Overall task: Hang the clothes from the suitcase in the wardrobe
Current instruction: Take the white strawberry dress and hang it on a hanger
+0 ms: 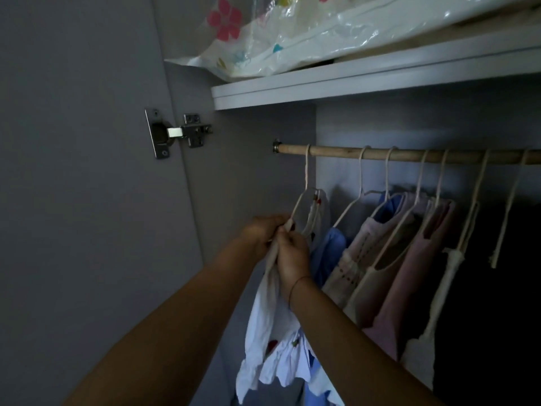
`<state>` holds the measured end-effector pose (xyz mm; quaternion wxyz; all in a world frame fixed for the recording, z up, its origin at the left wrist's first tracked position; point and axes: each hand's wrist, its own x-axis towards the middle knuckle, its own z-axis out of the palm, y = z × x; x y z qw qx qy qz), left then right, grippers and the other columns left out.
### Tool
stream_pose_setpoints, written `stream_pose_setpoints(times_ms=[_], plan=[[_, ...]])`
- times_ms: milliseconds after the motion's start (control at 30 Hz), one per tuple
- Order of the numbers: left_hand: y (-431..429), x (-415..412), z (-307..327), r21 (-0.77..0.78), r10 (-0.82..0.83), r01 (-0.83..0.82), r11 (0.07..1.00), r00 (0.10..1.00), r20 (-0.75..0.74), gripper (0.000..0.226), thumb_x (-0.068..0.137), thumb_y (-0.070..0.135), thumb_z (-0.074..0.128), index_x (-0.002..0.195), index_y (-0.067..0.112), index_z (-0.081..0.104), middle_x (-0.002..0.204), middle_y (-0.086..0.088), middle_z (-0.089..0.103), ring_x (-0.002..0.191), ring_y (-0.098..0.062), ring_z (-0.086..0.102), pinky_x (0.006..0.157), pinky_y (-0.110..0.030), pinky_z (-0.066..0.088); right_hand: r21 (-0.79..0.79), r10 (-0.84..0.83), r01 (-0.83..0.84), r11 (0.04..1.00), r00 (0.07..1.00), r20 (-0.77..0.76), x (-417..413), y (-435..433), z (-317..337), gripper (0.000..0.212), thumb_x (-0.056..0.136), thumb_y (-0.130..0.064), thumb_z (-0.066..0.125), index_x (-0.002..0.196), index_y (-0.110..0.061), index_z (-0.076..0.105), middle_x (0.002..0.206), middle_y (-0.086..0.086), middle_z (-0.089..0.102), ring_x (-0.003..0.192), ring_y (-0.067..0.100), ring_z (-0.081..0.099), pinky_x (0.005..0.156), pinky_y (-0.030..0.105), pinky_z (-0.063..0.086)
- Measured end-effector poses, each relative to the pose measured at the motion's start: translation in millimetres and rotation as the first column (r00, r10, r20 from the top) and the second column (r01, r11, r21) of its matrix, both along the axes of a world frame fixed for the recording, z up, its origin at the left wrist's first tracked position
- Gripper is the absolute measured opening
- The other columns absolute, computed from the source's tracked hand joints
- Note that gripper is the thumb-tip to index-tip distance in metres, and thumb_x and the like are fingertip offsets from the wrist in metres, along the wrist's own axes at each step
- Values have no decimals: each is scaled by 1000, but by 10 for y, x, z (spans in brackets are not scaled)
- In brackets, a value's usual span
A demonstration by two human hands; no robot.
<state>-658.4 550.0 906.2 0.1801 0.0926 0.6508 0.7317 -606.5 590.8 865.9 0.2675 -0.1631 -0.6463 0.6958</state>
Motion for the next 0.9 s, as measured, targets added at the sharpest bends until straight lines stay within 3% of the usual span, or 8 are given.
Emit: stream_pose_setpoints(times_ms=[133, 167, 300, 400, 500, 700, 833, 900], plan=[[-133, 96, -76, 2, -14, 15, 1000, 998, -61, 16, 92, 12, 54, 84, 8, 68, 74, -1, 72, 77, -15, 67, 81, -29, 52, 48, 6, -4, 999, 1000, -30, 134, -50, -1, 33, 99, -25, 42, 120, -4, 54, 112, 14, 62, 105, 28, 58, 88, 30, 45], [-180, 147, -98, -6, 5, -5, 1000, 997, -79, 15, 92, 13, 55, 84, 10, 68, 80, -2, 71, 82, -17, 65, 83, -29, 50, 55, -6, 8, 998, 999, -36, 165, -72, -8, 34, 99, -25, 42, 124, -5, 53, 116, 14, 61, 109, 28, 57, 91, 30, 45], [-466, 439, -255, -34, 77, -81, 996, 992, -99, 11, 91, 13, 56, 86, 16, 64, 89, -5, 65, 82, -15, 61, 78, -25, 48, 187, -63, 63, 980, 998, -8, 337, -210, -110, 40, 97, -32, 40, 124, -7, 55, 119, 15, 60, 112, 29, 56, 95, 33, 43], [-800, 748, -394, -92, 91, -102, 990, 989, -113, 17, 92, 15, 57, 108, 13, 65, 99, -3, 64, 89, -13, 60, 76, -22, 46, 232, -78, 75, 970, 997, 6, 582, -400, -230, 40, 95, -29, 47, 125, -2, 54, 127, 18, 55, 119, 32, 51, 98, 32, 39], [-1219, 1173, -517, -122, 102, -121, 985, 984, -149, 33, 94, 17, 57, 126, 10, 57, 109, -4, 61, 100, -17, 57, 77, -21, 45, 230, -47, 43, 972, 999, 12, 930, -688, -377, 51, 95, -30, 51, 139, -7, 39, 146, 12, 36, 135, 26, 34, 108, 31, 29], [-2158, 2241, -911, -213, 106, -131, 968, 987, -124, 45, 91, 19, 61, 134, 11, 49, 119, -5, 60, 108, -19, 58, 90, -30, 46, 246, 57, -72, 967, 996, 69, 1764, -1404, -795, 61, 93, -35, 52, 144, -11, 30, 149, 9, 31, 137, 24, 31, 113, 41, 28], [-2945, 3014, -1305, -233, 156, -164, 959, 986, -52, 48, 90, 18, 62, 136, 11, 47, 115, -3, 60, 103, -18, 59, 87, -30, 45, 178, 192, -214, 961, 973, 129, 2450, -1979, -1160, 63, 93, -35, 54, 145, -11, 28, 149, 8, 32, 136, 22, 34, 111, 35, 31], [-3405, 3420, -1554, -232, 213, -206, 951, 977, 6, 46, 89, 15, 63, 133, 11, 49, 108, 0, 62, 98, -15, 60, 84, -29, 47, 159, 241, -264, 951, 959, 150, 2803, -2284, -1396, 68, 88, -40, 59, 142, -7, 32, 147, 11, 36, 134, 25, 38, 112, 40, 32]])
